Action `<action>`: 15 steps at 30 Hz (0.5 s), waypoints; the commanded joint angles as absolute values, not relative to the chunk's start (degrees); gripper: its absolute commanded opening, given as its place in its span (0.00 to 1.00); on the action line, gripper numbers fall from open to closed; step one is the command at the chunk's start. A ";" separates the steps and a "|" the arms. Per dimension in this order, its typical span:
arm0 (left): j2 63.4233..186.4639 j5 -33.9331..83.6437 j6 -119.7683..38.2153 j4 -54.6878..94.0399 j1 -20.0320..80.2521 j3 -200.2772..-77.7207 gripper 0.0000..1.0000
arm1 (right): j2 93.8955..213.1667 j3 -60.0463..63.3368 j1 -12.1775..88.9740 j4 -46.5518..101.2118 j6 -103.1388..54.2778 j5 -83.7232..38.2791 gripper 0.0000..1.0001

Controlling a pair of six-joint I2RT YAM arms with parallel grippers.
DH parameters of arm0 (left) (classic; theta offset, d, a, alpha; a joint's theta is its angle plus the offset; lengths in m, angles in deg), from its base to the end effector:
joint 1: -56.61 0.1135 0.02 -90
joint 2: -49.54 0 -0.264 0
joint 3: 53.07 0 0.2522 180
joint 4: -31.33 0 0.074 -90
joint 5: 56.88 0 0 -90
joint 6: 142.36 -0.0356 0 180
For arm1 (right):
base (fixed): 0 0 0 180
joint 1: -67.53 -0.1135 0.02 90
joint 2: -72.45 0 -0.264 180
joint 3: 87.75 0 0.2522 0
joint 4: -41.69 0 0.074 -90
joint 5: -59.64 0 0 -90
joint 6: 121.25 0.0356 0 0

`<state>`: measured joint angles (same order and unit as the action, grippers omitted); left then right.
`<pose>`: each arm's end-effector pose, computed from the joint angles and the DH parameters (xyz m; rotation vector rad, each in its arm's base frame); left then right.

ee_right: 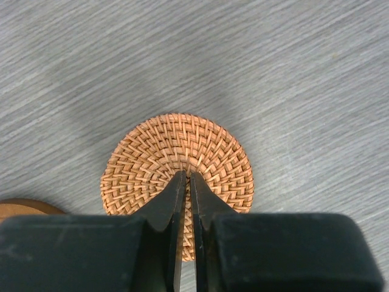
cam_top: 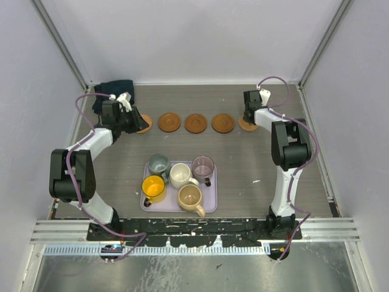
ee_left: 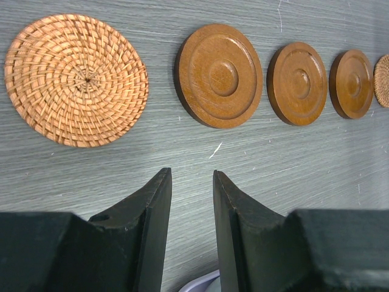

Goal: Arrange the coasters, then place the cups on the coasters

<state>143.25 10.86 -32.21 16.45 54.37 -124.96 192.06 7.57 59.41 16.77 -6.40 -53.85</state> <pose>0.3562 -0.0274 0.2193 -0.1291 2.2274 -0.6448 0.4475 0.0495 0.1585 0.5198 2.2907 -0.2198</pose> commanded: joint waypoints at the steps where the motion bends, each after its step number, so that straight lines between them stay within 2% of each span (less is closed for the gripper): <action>1: 142.61 11.14 -32.42 17.68 54.68 -125.30 0.35 | 189.21 4.42 59.86 12.61 -4.58 -54.52 0.13; 15: 142.74 11.27 -32.67 17.79 54.68 -125.36 0.35 | 188.58 5.26 59.80 15.83 -7.54 -53.79 0.14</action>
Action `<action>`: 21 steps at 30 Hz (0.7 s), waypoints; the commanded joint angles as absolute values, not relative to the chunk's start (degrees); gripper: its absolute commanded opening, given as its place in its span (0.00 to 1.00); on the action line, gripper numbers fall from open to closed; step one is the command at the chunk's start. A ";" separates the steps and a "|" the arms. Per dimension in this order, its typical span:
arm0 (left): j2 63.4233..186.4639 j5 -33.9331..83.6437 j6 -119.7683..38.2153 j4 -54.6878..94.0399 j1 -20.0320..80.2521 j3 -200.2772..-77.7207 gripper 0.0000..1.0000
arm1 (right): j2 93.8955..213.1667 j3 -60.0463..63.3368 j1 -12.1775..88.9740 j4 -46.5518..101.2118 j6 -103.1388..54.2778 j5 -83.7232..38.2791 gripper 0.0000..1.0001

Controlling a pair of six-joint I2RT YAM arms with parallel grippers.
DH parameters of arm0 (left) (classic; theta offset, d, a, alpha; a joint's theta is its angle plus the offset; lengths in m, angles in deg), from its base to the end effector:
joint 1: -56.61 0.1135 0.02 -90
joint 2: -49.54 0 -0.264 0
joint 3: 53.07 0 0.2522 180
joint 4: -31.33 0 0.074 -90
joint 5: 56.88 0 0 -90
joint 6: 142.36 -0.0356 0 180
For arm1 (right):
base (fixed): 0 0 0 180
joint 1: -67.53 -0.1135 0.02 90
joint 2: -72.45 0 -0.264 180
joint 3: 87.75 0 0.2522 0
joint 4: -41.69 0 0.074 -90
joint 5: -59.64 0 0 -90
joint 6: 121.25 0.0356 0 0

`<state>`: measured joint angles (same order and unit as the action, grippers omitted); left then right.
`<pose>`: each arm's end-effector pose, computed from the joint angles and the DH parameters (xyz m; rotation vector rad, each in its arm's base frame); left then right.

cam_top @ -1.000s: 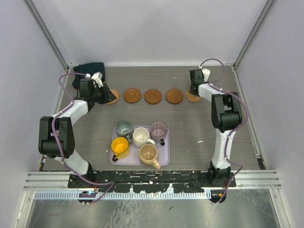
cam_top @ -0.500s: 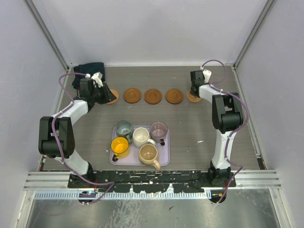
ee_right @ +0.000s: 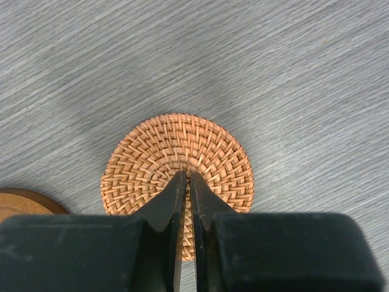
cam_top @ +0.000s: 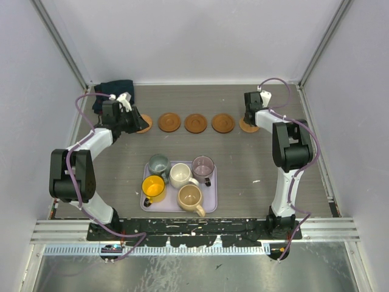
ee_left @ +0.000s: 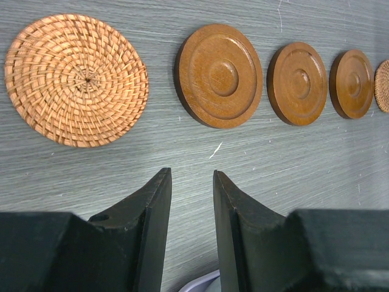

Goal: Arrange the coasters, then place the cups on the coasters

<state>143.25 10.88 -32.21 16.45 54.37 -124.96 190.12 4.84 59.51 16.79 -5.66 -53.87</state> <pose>0.3562 -0.0274 0.2193 -0.1293 2.2274 -0.6444 0.4373 0.0473 0.1587 0.5357 2.2986 -0.2210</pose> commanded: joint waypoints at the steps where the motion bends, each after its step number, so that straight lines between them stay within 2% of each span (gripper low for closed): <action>1: 142.78 11.34 -32.67 18.04 54.68 -125.36 0.35 | 188.23 5.33 59.86 16.92 -8.19 -53.56 0.14; 9: 142.88 10.94 -32.32 19.37 54.68 -125.61 0.35 | 183.89 4.99 59.79 26.43 -14.55 -51.02 0.16; 15: 142.07 10.77 -32.32 19.27 54.68 -125.38 0.35 | 179.12 4.54 59.71 26.11 -14.85 -49.37 0.16; 21: 139.55 13.00 -32.53 15.94 54.67 -124.57 0.36 | 171.79 -1.26 57.92 23.77 -13.07 -44.93 0.16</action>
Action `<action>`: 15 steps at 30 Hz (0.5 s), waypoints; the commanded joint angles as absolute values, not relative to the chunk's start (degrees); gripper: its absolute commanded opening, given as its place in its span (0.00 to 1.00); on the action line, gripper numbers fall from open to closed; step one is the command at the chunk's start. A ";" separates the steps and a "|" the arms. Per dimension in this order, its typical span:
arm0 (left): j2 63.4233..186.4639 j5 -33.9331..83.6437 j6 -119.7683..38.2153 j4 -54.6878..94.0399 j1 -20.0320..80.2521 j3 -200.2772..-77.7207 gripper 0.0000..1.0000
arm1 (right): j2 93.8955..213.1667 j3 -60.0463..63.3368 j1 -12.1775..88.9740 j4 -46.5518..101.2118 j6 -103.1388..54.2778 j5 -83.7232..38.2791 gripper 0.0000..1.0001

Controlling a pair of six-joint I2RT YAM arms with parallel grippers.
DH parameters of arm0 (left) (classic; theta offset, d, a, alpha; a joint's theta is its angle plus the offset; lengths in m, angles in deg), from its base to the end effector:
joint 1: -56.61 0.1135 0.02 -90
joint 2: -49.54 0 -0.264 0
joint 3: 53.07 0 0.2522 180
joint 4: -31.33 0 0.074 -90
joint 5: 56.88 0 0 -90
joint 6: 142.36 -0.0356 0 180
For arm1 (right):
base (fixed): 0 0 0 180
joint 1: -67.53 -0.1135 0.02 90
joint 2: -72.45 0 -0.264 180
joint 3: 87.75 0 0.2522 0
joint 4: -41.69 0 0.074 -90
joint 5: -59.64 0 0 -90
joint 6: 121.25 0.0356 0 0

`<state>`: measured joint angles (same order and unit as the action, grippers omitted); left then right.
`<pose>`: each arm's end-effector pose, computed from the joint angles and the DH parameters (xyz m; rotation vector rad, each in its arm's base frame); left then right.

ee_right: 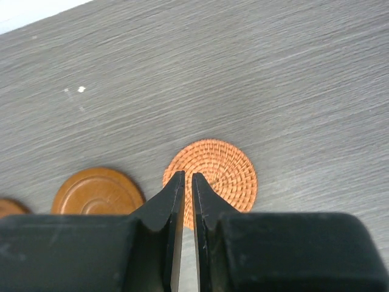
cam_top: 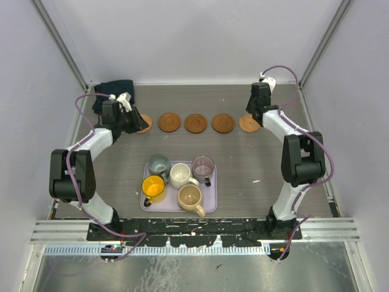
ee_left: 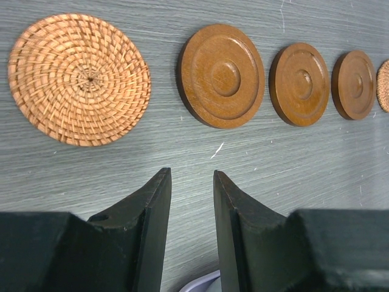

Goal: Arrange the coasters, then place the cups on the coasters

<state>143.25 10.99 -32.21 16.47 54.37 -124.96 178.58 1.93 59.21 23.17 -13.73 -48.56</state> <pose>0.3562 -0.0274 0.2193 -0.1303 2.2270 -0.6423 0.4207 0.0503 0.2339 0.3497 2.1191 -0.0849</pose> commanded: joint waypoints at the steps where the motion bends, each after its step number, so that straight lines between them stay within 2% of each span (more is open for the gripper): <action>1: 138.70 14.07 -32.33 14.63 54.74 -124.31 0.36 | 170.42 -2.69 57.44 23.53 -12.64 -43.64 0.16; 3: 136.78 16.14 -31.97 11.97 54.55 -123.42 0.37 | 168.19 -5.37 56.12 23.36 -12.32 -39.28 0.17; 6: 134.08 20.44 -31.64 10.26 53.95 -121.39 0.38 | 166.25 -8.36 52.94 22.48 -12.53 -38.50 0.21; 9: 132.84 19.88 -30.42 10.36 53.44 -119.54 0.39 | 165.09 -11.24 49.57 21.42 -11.89 -39.26 0.25; 10: 132.53 19.26 -29.80 10.36 53.06 -118.67 0.39 | 164.09 -12.53 48.50 21.65 -11.37 -39.36 0.29; 15: 126.98 19.78 -29.66 12.72 48.00 -113.46 0.42 | 157.40 -20.44 43.69 24.37 -11.09 -39.23 0.62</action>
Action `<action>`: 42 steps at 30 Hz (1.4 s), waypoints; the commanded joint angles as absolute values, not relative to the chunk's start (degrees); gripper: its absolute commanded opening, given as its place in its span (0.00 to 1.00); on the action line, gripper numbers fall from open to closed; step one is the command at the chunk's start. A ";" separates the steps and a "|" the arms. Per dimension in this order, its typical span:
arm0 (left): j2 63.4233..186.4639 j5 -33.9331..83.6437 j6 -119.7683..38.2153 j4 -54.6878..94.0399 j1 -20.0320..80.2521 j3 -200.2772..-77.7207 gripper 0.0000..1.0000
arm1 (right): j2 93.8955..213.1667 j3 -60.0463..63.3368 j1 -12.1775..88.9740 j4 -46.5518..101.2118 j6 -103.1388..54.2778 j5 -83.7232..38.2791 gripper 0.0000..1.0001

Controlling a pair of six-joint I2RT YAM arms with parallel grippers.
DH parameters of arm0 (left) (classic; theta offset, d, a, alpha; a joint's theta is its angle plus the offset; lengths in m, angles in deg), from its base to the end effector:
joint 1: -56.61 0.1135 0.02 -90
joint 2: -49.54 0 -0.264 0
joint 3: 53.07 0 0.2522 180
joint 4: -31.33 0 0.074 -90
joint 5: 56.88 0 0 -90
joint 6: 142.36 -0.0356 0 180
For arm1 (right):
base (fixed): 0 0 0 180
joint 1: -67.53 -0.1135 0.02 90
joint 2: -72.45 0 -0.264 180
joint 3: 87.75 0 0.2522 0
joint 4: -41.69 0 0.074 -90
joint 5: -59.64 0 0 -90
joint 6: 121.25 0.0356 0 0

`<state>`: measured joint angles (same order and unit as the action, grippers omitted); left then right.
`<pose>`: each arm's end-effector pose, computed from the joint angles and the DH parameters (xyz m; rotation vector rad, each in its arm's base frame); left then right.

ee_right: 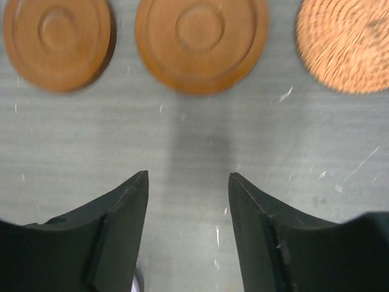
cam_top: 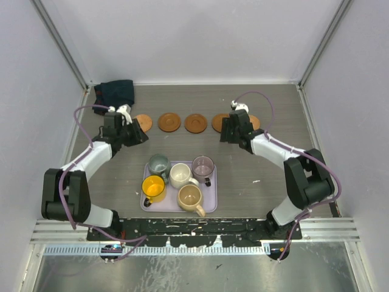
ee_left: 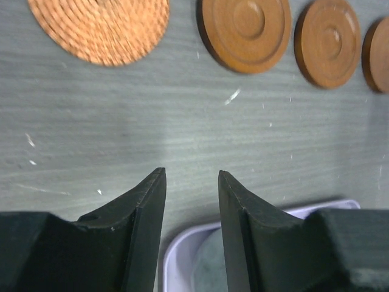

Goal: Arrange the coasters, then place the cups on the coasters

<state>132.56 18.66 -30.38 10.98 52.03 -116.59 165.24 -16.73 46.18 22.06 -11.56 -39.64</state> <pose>0.3072 -0.0335 0.2219 -0.2121 2.2855 -0.5292 0.3271 0.1217 0.2115 0.0507 2.2884 0.1882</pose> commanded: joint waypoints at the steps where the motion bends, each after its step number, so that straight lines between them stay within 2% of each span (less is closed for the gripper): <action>1: 125.29 20.65 -29.80 13.43 47.16 -112.23 0.42 | 155.85 -21.86 42.85 24.48 -11.26 -39.39 0.66; 8: 111.13 27.20 -30.52 14.42 40.93 -104.55 0.44 | 142.82 -28.09 40.19 21.83 -11.17 -41.00 0.88; 10: 106.08 29.10 -30.31 13.93 40.29 -102.26 0.45 | 138.89 -28.39 40.19 20.16 -11.91 -40.85 0.91; 18: 90.83 31.59 -30.27 5.66 39.77 -99.50 0.52 | 132.66 -26.77 38.94 12.65 -13.09 -35.77 0.91; 26: 90.54 27.49 -29.36 2.37 39.01 -98.31 0.52 | 132.35 -27.04 32.53 9.35 -11.97 -36.55 0.87; 36: 90.54 27.14 -28.28 2.02 36.95 -96.52 0.52 | 137.32 -25.07 17.78 5.14 -9.75 -45.00 0.83; 42: 91.00 27.16 -28.17 2.79 36.19 -97.07 0.52 | 138.54 -26.42 13.75 3.75 -6.55 -46.82 0.81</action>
